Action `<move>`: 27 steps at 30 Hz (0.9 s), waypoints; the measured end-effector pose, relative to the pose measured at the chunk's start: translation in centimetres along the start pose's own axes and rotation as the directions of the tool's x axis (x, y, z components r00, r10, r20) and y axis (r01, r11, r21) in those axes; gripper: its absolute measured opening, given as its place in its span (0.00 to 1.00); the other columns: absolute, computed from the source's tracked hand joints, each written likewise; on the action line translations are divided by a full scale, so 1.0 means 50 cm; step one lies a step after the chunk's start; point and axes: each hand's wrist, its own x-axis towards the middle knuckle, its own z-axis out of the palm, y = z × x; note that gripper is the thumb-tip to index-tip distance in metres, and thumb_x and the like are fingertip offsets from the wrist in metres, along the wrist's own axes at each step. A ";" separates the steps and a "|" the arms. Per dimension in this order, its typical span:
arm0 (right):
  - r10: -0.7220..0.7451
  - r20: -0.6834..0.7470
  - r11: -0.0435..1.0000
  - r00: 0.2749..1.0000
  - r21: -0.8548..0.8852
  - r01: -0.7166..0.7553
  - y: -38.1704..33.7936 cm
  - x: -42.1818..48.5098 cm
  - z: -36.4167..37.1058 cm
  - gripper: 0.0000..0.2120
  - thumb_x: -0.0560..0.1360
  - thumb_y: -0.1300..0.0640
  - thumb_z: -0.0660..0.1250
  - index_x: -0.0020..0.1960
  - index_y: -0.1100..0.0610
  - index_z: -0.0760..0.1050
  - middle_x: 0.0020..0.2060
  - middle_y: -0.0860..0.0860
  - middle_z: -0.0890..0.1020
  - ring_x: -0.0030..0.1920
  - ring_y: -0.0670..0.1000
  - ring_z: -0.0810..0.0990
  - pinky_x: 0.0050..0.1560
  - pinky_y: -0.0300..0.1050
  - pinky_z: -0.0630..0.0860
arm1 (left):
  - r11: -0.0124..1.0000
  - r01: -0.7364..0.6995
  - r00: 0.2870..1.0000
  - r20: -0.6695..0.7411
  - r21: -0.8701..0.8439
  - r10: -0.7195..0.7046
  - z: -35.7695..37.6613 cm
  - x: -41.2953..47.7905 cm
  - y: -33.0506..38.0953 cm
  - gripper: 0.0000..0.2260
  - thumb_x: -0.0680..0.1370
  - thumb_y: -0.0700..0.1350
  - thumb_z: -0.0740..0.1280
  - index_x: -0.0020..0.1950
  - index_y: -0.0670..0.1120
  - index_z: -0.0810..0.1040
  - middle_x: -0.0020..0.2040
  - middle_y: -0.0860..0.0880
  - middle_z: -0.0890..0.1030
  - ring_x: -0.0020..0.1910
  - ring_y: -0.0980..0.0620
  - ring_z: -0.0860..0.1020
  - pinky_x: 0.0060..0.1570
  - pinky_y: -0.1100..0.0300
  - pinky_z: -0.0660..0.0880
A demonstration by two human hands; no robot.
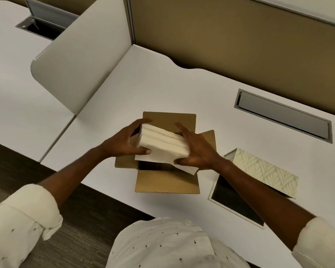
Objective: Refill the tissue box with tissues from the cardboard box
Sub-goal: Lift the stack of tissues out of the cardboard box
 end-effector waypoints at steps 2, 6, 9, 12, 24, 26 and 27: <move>0.035 0.066 0.979 0.997 0.198 -0.047 -0.017 0.000 -0.032 0.64 0.62 0.40 0.81 0.79 0.39 0.37 0.68 0.46 0.72 0.66 0.47 0.74 0.65 0.45 0.73 | 0.992 -0.011 0.998 -0.069 -0.129 0.002 0.003 -0.012 0.035 0.43 0.69 0.56 0.78 0.77 0.62 0.57 0.70 0.58 0.70 0.67 0.59 0.73 0.64 0.58 0.77; 0.087 0.129 0.927 0.988 0.353 -0.128 -0.036 -0.030 -0.102 0.66 0.60 0.41 0.83 0.77 0.32 0.35 0.66 0.39 0.71 0.65 0.36 0.73 0.62 0.37 0.72 | 0.949 -0.013 0.986 -0.161 -0.315 -0.040 0.026 -0.025 0.100 0.43 0.70 0.58 0.71 0.79 0.64 0.51 0.71 0.49 0.69 0.64 0.53 0.75 0.58 0.62 0.79; 0.160 0.166 0.850 0.973 0.479 -0.221 -0.035 -0.079 -0.150 0.61 0.61 0.40 0.83 0.76 0.27 0.41 0.67 0.35 0.72 0.64 0.40 0.76 0.64 0.42 0.74 | 0.922 -0.033 0.978 -0.201 -0.386 -0.049 0.052 -0.026 0.140 0.37 0.71 0.59 0.68 0.78 0.63 0.58 0.73 0.58 0.69 0.62 0.60 0.75 0.53 0.70 0.76; 0.254 0.124 0.729 0.959 0.628 -0.274 -0.026 -0.151 -0.164 0.55 0.61 0.37 0.80 0.76 0.28 0.47 0.70 0.38 0.72 0.65 0.43 0.77 0.63 0.41 0.75 | 0.857 0.019 0.977 -0.171 -0.514 -0.124 0.092 -0.019 0.170 0.26 0.69 0.59 0.70 0.67 0.61 0.74 0.60 0.59 0.80 0.55 0.57 0.80 0.48 0.67 0.78; 0.765 0.102 -0.187 0.636 0.980 0.067 -0.013 -0.482 -0.006 0.33 0.65 0.45 0.82 0.67 0.52 0.78 0.61 0.55 0.84 0.57 0.54 0.85 0.50 0.47 0.83 | 0.765 0.324 0.943 0.127 -0.556 -0.306 0.306 0.021 0.289 0.23 0.67 0.61 0.73 0.61 0.61 0.77 0.56 0.55 0.84 0.52 0.54 0.82 0.49 0.56 0.77; 0.767 0.122 -0.200 0.630 0.978 0.054 -0.010 -0.522 0.003 0.28 0.66 0.44 0.80 0.63 0.51 0.82 0.62 0.55 0.83 0.58 0.54 0.84 0.54 0.48 0.82 | 0.771 0.360 0.932 0.170 -0.526 -0.319 0.342 0.026 0.303 0.25 0.66 0.63 0.73 0.62 0.62 0.77 0.57 0.54 0.83 0.54 0.51 0.81 0.50 0.55 0.78; 0.772 0.130 -0.205 0.623 0.977 0.050 -0.007 -0.541 0.007 0.26 0.66 0.43 0.80 0.62 0.51 0.83 0.61 0.55 0.83 0.58 0.54 0.84 0.55 0.49 0.82 | 0.768 0.385 0.923 0.194 -0.512 -0.333 0.358 0.027 0.308 0.25 0.65 0.64 0.73 0.62 0.63 0.76 0.58 0.54 0.82 0.54 0.50 0.81 0.49 0.55 0.78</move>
